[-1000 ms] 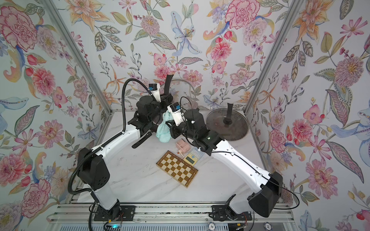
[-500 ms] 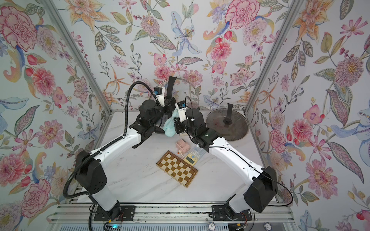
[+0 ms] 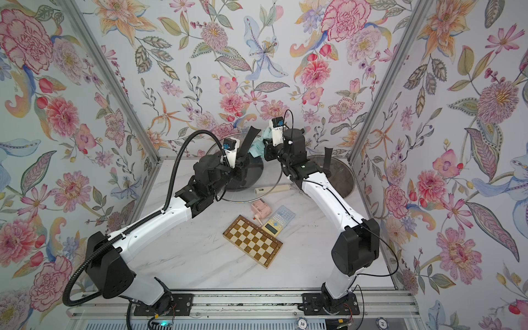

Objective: Wipe the pot lid with a cloth
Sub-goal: Wipe the pot lid.

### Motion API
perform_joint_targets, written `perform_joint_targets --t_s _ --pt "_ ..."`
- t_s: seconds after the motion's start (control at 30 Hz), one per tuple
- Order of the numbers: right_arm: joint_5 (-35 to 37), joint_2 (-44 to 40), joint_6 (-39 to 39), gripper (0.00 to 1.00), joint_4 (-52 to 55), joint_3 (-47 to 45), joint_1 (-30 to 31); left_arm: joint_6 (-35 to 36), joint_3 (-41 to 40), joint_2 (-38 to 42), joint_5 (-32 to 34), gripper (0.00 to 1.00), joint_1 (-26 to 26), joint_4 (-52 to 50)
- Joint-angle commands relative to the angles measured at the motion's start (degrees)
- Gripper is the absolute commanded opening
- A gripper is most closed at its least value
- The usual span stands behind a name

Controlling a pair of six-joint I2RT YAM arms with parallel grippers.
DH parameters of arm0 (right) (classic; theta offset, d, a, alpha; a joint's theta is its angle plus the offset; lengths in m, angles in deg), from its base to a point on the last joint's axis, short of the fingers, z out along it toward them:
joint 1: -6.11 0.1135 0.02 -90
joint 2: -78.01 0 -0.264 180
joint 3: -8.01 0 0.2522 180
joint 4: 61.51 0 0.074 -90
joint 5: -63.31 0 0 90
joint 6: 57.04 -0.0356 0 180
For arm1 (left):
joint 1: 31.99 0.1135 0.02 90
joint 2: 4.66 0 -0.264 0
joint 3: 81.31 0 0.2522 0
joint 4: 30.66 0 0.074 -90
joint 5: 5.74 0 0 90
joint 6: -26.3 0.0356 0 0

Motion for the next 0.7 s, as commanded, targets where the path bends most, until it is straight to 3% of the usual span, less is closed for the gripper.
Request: perform_joint_targets --t_s 0.0,0.17,0.4,0.67 --pt "-4.02 4.79 -1.12 0.0 -1.67 3.4 0.39 1.05 2.06 5.85 -2.48 0.0 -2.19 13.16" --pt "-5.96 5.85 -1.96 0.0 -2.18 4.15 0.35 1.41 1.69 6.47 2.55 0.0 -2.71 12.36" --pt "-2.52 -6.44 1.17 0.0 2.52 -10.03 -0.05 4.64 3.32 5.08 11.63 0.0 -2.51 12.28" --pt "4.34 -21.06 -4.45 0.0 5.75 -26.62 3.73 2.82 9.21 -0.8 8.76 0.0 -0.34 13.71"
